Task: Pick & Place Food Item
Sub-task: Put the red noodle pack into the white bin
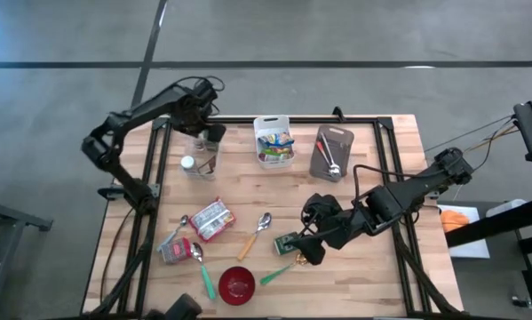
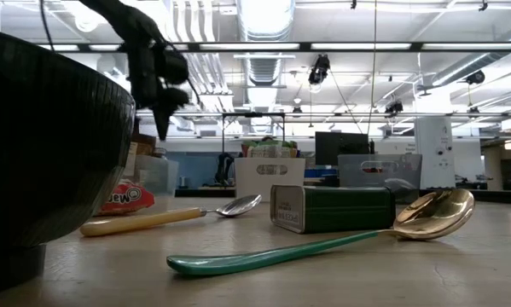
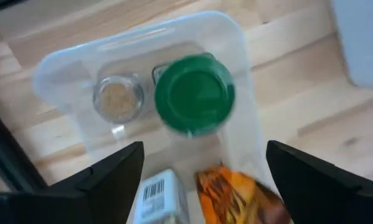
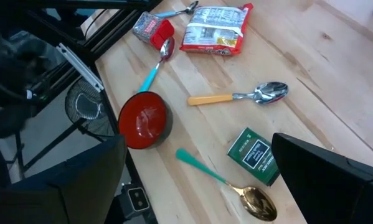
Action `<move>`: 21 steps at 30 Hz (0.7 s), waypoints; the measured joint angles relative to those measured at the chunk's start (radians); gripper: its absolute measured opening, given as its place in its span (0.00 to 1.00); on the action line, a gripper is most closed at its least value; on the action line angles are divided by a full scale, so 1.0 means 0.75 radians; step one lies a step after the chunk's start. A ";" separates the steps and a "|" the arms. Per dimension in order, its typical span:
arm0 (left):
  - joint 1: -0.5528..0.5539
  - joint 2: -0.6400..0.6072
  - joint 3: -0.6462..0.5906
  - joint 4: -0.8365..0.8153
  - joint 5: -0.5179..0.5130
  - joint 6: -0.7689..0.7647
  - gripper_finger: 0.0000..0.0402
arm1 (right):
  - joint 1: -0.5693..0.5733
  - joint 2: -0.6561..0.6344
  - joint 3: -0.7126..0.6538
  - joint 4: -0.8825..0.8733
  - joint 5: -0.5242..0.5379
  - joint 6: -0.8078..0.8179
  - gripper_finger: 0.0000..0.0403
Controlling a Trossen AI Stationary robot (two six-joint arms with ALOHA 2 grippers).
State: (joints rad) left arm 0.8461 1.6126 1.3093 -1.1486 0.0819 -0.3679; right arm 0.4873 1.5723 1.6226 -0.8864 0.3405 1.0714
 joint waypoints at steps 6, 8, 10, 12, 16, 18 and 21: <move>-0.070 -0.183 -0.001 -0.139 0.041 0.046 0.84 | -0.001 0.000 0.000 0.000 0.001 -0.054 0.99; -0.127 -0.231 -0.001 -0.197 0.041 0.083 0.84 | -0.001 0.000 0.000 0.000 0.001 -0.074 0.99; -0.205 -0.277 -0.002 -0.244 0.042 0.112 0.84 | -0.001 0.000 0.000 0.000 0.001 -0.090 0.99; -0.297 -0.321 -0.002 -0.275 0.044 0.127 0.84 | -0.001 0.000 0.000 0.000 0.001 -0.109 0.99; -0.516 -0.394 -0.011 -0.287 0.064 0.120 0.84 | -0.001 0.000 0.000 0.000 0.001 -0.118 0.99; -0.632 -0.420 -0.023 -0.284 0.072 0.064 0.84 | -0.001 0.000 0.000 0.000 0.001 -0.116 0.99; -0.793 -0.452 -0.075 -0.284 0.081 -0.128 0.84 | -0.001 0.000 0.000 0.000 0.001 -0.117 0.99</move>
State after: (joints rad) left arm 0.2513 1.2738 1.2527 -1.3619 0.1425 -0.4638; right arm 0.4866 1.5723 1.6226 -0.8862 0.3412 0.9840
